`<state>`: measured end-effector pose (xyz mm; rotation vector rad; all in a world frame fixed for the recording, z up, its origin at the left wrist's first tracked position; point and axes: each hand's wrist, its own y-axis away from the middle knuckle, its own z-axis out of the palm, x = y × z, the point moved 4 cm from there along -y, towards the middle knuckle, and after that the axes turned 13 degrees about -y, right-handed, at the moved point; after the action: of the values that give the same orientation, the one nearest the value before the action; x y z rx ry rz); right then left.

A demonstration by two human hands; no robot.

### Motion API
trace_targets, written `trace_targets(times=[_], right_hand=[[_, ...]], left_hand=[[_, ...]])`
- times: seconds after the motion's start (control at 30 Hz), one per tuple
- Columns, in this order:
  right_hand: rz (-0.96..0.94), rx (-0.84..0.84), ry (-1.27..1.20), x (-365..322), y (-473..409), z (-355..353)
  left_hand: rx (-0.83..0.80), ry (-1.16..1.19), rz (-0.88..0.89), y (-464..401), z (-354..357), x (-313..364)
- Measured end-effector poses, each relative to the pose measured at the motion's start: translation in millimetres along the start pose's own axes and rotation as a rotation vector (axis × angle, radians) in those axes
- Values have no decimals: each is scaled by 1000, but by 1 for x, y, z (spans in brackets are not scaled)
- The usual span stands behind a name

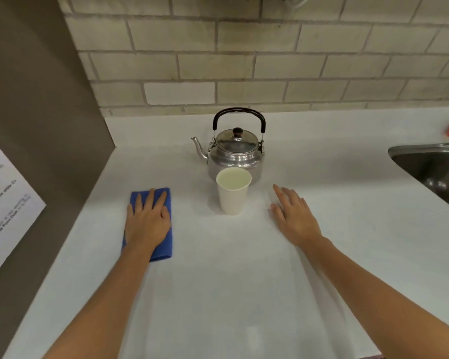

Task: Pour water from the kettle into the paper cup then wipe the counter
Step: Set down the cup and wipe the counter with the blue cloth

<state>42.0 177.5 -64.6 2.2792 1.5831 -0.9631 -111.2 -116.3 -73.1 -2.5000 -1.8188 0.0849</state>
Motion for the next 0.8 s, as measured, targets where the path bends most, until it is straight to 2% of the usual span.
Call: trace_targets(times=[0.13, 0.23, 0.3, 0.43, 0.5, 0.57, 0.7, 0.8], right_hand=[[0, 11, -69, -4, 2, -3], [-30, -24, -132, -6, 6, -7], [-83, -79, -130, -2, 10, -14], [-114, -94, 21, 32, 14, -44], [-86, -139, 48, 46, 14, -52], [-102, -182, 44, 50, 17, -53], [-147, -170, 32, 51, 19, -56], [-172, -167, 39, 57, 15, -61]], left_hand=[[-16, 36, -123, 70, -4, 75], [16, 26, -63, 120, -2, 129], [1, 23, -71, 129, -4, 119], [-5, 24, -335, 137, -11, 66], [-10, 26, -434, 140, -15, 77], [-24, 55, -478, 140, -18, 123], [5, 88, -250, 143, -16, 254], [-6, 82, -127, 152, -12, 279]])
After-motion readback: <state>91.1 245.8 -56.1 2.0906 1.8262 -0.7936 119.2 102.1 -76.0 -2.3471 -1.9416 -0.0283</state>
